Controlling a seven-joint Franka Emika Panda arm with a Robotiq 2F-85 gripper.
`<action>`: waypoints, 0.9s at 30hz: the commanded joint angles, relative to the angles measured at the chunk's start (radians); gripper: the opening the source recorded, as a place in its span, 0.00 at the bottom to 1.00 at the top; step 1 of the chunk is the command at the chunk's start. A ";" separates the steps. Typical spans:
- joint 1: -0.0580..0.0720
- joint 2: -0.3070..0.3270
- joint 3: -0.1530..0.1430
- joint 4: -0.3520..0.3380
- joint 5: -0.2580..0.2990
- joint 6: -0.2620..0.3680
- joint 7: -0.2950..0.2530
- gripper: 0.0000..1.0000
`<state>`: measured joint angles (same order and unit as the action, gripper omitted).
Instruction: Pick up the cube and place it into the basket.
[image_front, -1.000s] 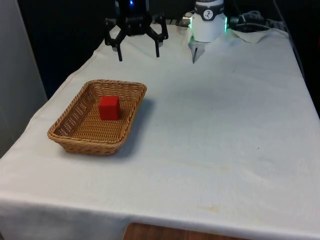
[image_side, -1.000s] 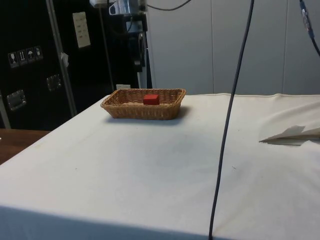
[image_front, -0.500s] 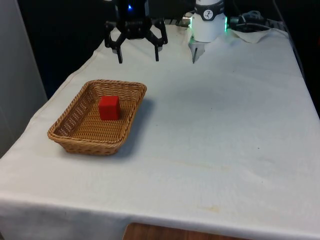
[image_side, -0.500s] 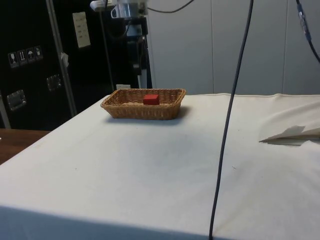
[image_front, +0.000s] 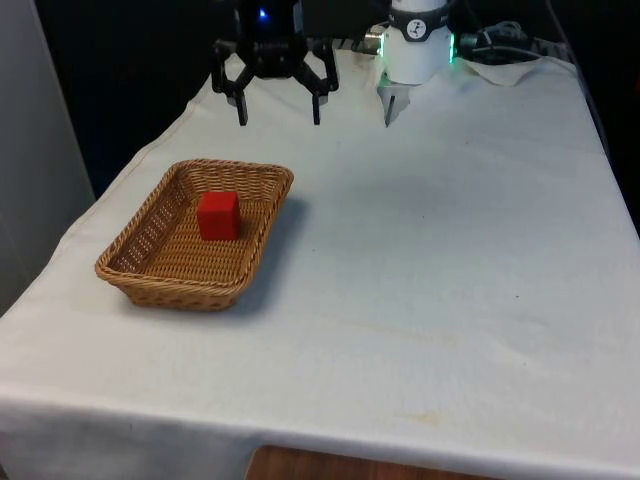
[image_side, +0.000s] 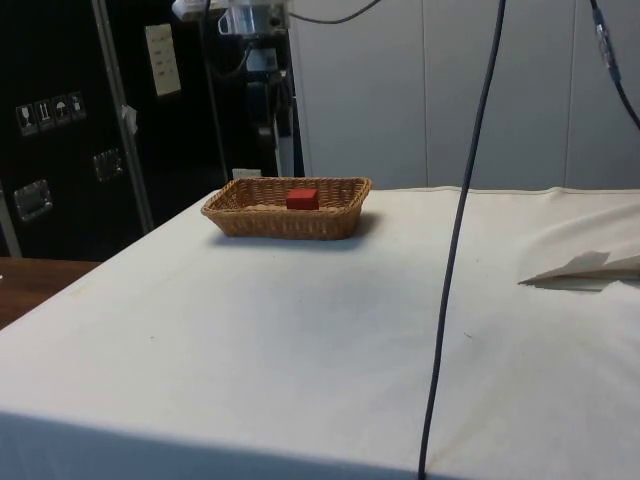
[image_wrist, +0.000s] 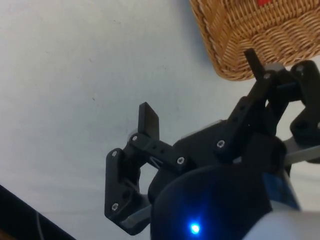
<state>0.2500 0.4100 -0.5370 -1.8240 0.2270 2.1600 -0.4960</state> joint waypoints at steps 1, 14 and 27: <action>0.012 -0.009 -0.003 -0.005 -0.021 0.007 0.022 1.00; 0.016 -0.047 0.041 -0.009 -0.117 0.005 0.113 1.00; 0.017 -0.107 0.110 -0.058 -0.195 0.013 0.204 1.00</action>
<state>0.2560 0.3050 -0.4150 -1.8760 0.0370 2.1590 -0.2960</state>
